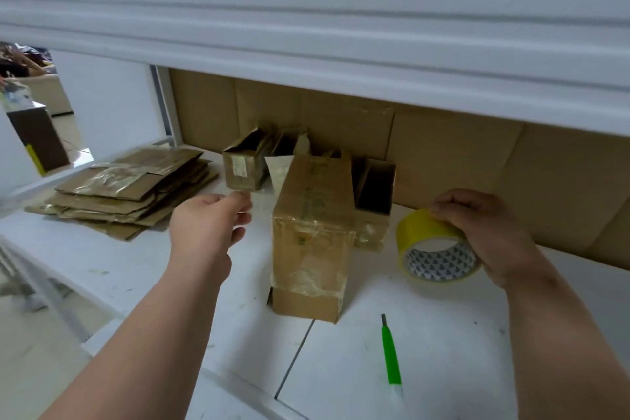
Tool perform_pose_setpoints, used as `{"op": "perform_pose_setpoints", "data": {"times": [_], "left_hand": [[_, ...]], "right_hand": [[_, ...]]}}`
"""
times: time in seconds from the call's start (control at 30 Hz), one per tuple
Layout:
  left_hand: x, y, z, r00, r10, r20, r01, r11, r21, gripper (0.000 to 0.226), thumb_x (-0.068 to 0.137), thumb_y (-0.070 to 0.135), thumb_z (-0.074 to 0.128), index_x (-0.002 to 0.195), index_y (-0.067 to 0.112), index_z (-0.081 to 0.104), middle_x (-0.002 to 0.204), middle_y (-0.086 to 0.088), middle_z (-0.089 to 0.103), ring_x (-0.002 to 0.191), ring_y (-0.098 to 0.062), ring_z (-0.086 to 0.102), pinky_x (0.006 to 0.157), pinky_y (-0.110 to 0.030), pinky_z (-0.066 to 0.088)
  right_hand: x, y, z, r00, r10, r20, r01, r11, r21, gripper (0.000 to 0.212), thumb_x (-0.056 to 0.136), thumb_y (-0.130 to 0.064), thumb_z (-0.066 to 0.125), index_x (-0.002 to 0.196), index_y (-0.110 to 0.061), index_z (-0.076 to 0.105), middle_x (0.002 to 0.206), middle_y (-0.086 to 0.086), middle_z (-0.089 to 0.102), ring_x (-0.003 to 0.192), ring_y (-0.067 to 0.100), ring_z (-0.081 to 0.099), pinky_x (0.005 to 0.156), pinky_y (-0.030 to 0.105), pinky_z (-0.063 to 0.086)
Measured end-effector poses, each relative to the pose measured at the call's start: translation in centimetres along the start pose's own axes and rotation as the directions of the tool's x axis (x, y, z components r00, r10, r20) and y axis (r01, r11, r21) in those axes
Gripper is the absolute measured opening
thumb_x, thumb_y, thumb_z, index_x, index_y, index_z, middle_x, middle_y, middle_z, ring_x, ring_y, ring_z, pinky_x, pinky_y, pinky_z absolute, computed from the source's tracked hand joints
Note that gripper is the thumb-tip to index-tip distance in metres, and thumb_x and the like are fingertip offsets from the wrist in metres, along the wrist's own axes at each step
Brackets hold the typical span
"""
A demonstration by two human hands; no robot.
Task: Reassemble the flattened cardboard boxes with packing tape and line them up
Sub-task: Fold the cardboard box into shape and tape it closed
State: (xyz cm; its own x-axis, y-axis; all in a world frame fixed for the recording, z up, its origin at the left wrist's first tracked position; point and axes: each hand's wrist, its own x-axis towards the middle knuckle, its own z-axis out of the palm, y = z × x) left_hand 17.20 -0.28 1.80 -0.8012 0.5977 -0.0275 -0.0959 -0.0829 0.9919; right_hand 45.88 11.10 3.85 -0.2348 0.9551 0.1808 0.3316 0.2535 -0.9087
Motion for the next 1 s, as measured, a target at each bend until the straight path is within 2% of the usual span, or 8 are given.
{"op": "perform_pose_setpoints", "data": {"times": [0.13,0.27,0.43,0.53,0.63,0.83,0.93,1.0], "left_hand": [[-0.1,-0.6,0.4,0.999,-0.04,-0.011,0.04,0.999,0.032,0.008,0.084,0.011,0.072,0.081,0.004,0.07,0.082,-0.01,0.07,0.071,-0.019,0.065,0.063,-0.028,0.049],[-0.4,-1.9,0.7,0.99,-0.127,0.06,0.12,0.987,0.111,0.007,0.086,0.013,0.07,0.086,0.006,0.07,0.086,-0.009,0.071,0.076,-0.021,0.064,0.064,-0.03,0.048],[-0.5,-2.4,1.3,0.972,-0.188,0.141,0.159,0.968,0.193,0.012,0.087,0.016,0.066,0.085,0.006,0.071,0.08,-0.005,0.068,0.078,-0.022,0.063,0.065,-0.033,0.05],[-0.5,-2.3,1.3,0.976,-0.163,0.144,0.128,0.966,0.225,0.015,0.088,0.02,0.067,0.086,0.005,0.07,0.084,-0.004,0.067,0.086,-0.022,0.062,0.064,-0.034,0.052],[-0.5,-2.2,1.4,0.986,-0.124,0.114,0.094,0.966,0.241,0.016,0.09,0.023,0.067,0.086,0.008,0.069,0.093,-0.007,0.067,0.09,-0.021,0.061,0.072,-0.038,0.058],[0.5,-2.3,0.6,0.993,-0.029,0.116,-0.008,0.953,0.304,0.034,0.09,0.031,0.071,0.116,0.017,0.053,0.102,-0.005,0.06,0.085,-0.022,0.061,0.085,-0.049,0.057],[0.5,-2.8,0.6,0.985,0.059,0.161,-0.1,0.961,0.257,0.014,0.094,0.009,0.061,0.1,0.021,0.064,0.09,-0.003,0.069,0.089,-0.03,0.066,0.084,-0.047,0.056],[0.2,-3.1,0.7,0.978,0.096,0.188,-0.14,0.961,0.24,0.025,0.094,0.004,0.057,0.089,0.023,0.072,0.086,0.001,0.074,0.091,-0.028,0.068,0.082,-0.039,0.057]], "right_hand": [[-0.1,0.8,1.0,0.998,0.061,-0.012,-0.062,0.994,-0.09,0.019,0.086,-0.021,0.065,0.069,-0.023,0.07,0.074,-0.001,0.066,0.075,0.017,0.059,0.071,0.032,0.041],[-0.9,1.5,3.3,0.993,0.093,0.077,-0.075,0.976,-0.205,0.017,0.089,-0.015,0.057,0.079,-0.018,0.069,0.084,0.003,0.067,0.079,0.015,0.059,0.067,0.029,0.041],[-1.2,2.4,6.3,0.981,0.076,0.179,-0.025,0.962,-0.27,0.018,0.094,-0.019,0.051,0.089,-0.031,0.063,0.093,-0.002,0.065,0.087,0.017,0.06,0.071,0.029,0.043],[-1.4,1.6,7.0,0.981,0.014,0.193,0.046,0.952,-0.303,0.03,0.095,-0.018,0.045,0.089,-0.046,0.053,0.091,-0.023,0.056,0.087,0.006,0.054,0.091,0.033,0.043],[-1.6,0.9,7.7,0.966,-0.048,0.253,0.145,0.913,-0.38,0.029,0.099,-0.017,0.041,0.09,-0.042,0.052,0.093,-0.023,0.054,0.086,-0.001,0.05,0.104,0.037,0.033],[-1.4,0.4,8.0,0.94,-0.052,0.339,0.225,0.838,-0.497,0.034,0.103,-0.021,0.036,0.081,-0.043,0.048,0.107,-0.017,0.051,0.099,0.007,0.045,0.095,0.03,0.017],[-1.3,-0.1,8.2,0.928,-0.013,0.373,0.216,0.834,-0.508,0.034,0.101,-0.024,0.038,0.078,-0.046,0.051,0.106,-0.013,0.05,0.102,0.011,0.046,0.098,0.031,0.017],[-1.5,-0.3,8.3,0.925,0.002,0.379,0.203,0.842,-0.5,0.025,0.099,-0.032,0.041,0.083,-0.044,0.057,0.105,-0.013,0.051,0.102,0.01,0.046,0.099,0.034,0.018]]}}
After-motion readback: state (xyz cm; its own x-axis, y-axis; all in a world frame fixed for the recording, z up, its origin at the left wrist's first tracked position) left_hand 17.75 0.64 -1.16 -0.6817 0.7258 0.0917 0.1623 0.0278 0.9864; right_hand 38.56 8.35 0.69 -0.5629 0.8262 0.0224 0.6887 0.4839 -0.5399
